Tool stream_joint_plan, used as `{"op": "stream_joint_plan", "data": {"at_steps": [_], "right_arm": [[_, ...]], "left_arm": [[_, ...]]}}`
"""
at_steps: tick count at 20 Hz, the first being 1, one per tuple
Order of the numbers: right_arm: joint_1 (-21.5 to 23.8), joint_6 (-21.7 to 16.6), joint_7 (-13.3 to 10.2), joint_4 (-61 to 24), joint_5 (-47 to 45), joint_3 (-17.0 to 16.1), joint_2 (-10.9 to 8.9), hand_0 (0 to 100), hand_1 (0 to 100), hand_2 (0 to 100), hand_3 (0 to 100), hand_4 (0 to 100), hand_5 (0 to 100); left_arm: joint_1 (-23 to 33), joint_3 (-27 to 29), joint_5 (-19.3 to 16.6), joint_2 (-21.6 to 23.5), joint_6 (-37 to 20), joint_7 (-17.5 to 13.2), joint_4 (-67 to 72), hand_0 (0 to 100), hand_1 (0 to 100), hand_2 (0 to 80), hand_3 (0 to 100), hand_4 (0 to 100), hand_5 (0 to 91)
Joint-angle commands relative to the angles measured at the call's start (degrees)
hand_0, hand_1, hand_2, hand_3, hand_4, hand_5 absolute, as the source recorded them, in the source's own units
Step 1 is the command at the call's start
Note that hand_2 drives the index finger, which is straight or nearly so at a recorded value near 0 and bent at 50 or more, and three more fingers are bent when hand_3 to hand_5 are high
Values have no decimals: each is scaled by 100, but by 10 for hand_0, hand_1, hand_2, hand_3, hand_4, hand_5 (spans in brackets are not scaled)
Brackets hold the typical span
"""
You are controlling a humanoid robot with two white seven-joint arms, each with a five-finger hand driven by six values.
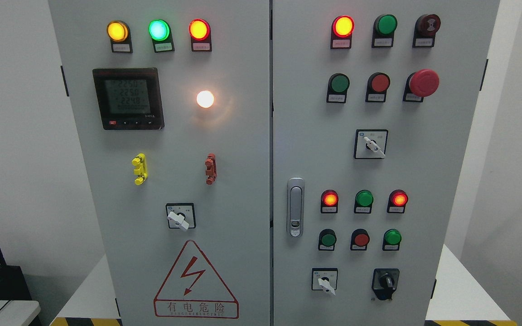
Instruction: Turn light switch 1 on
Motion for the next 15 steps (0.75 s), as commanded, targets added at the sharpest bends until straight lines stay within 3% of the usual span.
{"op": "stream_joint_plan", "data": {"at_steps": [1, 15], "right_arm": [[0, 1, 0, 0, -141, 97, -4, 120, 389, 0, 0, 0, 0], [0, 1, 0, 0, -141, 97, -4, 120, 389, 0, 0, 0, 0]], "left_arm": [[-240, -1180, 21, -306, 215, 214, 927, 338, 94, 0, 0, 0, 0], [-231, -1180, 21, -385, 198, 284, 935, 349, 79, 0, 0, 0, 0]]}}
